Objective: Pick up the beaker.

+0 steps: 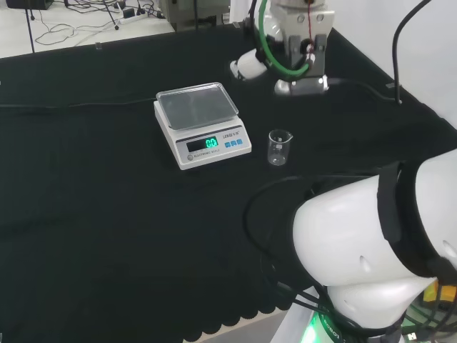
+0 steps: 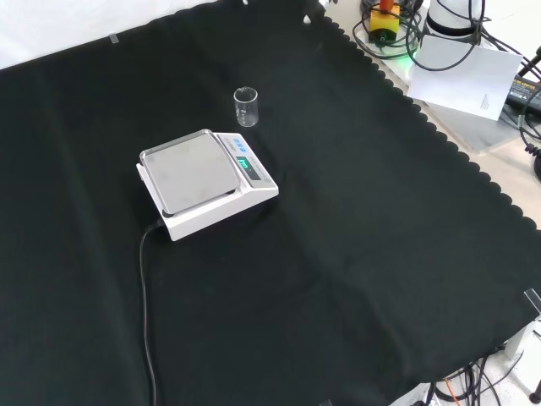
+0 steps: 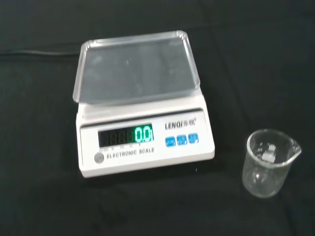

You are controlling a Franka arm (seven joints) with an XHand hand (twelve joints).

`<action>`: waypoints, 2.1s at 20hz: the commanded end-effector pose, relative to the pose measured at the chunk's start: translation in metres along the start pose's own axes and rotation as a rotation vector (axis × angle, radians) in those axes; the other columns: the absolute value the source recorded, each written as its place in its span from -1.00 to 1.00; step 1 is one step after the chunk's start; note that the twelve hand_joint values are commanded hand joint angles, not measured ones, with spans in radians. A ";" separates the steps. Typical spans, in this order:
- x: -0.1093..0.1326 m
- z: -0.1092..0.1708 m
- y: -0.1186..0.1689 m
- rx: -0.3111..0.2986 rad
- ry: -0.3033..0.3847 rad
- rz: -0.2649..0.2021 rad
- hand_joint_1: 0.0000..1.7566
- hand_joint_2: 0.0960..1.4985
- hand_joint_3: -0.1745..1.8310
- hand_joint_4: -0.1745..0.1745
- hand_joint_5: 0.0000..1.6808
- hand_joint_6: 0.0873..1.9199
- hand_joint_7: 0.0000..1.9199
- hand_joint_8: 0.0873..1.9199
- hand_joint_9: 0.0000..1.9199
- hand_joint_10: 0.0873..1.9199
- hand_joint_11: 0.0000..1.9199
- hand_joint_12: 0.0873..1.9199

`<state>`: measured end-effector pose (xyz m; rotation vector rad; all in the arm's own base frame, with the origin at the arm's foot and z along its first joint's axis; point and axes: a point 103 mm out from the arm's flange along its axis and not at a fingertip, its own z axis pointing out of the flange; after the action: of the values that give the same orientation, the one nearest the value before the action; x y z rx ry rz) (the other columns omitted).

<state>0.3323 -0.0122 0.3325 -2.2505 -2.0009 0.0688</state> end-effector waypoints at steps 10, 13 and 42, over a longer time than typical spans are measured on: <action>-0.021 0.071 0.016 -0.001 0.008 0.033 -0.31 0.03 -0.39 -0.34 -0.65 -0.61 -0.83 -0.29 -0.71 -0.14 -1.00 0.37; -0.031 0.084 0.018 0.019 0.028 0.030 -0.30 0.03 -0.39 -0.35 -0.64 -0.61 -0.83 -0.29 -0.70 -0.14 -1.00 0.38; -0.044 0.149 0.070 0.186 0.007 0.046 -0.27 0.03 -0.41 -0.38 -0.64 -0.59 -0.82 -0.27 -0.69 -0.13 -1.00 0.44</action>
<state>0.3690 -0.0570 0.1742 -2.1865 -1.8429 0.1787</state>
